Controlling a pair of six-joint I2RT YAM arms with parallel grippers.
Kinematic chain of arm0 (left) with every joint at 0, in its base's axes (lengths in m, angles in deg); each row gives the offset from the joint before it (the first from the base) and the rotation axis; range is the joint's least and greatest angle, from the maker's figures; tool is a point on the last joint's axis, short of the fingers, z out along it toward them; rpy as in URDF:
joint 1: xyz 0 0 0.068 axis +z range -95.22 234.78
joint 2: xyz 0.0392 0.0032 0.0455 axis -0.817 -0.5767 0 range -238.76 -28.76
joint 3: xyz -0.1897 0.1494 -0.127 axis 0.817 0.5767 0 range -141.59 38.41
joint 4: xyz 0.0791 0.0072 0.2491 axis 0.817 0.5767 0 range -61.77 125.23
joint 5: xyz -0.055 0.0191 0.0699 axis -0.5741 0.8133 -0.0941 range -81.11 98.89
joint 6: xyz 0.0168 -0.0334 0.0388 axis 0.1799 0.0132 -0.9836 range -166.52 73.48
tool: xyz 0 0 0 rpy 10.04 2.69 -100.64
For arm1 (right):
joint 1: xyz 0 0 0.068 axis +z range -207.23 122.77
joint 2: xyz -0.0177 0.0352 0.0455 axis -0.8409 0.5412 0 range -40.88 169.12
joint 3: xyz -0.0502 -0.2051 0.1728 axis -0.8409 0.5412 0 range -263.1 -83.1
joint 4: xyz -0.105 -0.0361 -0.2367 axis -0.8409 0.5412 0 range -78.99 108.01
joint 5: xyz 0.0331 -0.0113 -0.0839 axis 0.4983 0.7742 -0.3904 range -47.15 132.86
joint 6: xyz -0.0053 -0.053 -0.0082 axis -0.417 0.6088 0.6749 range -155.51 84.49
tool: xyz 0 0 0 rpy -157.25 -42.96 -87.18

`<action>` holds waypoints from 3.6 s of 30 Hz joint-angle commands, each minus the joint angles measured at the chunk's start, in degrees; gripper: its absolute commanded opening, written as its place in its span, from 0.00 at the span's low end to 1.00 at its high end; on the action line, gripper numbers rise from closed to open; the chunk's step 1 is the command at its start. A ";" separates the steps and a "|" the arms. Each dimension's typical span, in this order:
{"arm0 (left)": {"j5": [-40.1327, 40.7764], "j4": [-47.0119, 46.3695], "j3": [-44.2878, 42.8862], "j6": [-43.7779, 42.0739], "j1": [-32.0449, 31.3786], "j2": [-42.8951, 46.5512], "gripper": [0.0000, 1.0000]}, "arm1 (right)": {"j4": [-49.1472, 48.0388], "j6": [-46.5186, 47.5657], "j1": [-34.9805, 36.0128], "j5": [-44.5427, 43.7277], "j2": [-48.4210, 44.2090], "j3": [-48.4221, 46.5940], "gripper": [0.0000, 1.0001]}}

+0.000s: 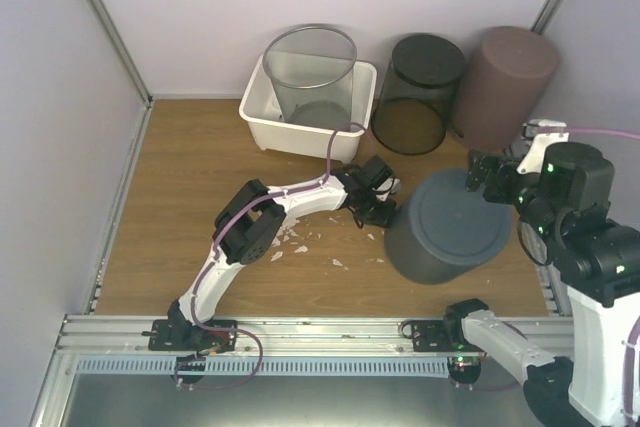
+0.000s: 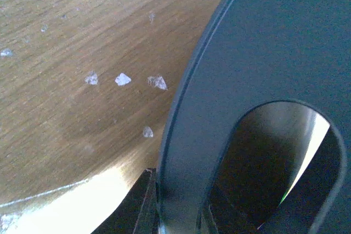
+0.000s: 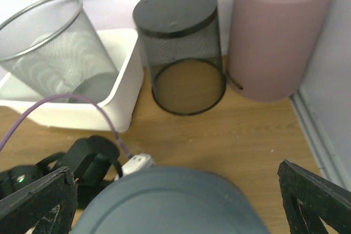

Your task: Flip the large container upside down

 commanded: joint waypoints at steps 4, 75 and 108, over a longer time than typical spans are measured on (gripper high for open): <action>-1.58 -2.53 -6.80 2.49 0.27 -3.80 0.11 | 1.46 -0.45 0.38 12.30 0.88 3.32 1.00; 36.64 -6.84 -10.82 -67.98 17.05 26.43 0.99 | -3.96 -17.98 -8.84 -2.52 12.62 33.94 0.99; 39.98 -6.51 -17.13 -69.59 20.28 16.68 0.99 | -11.39 -2.41 -33.92 -3.98 22.65 27.57 1.00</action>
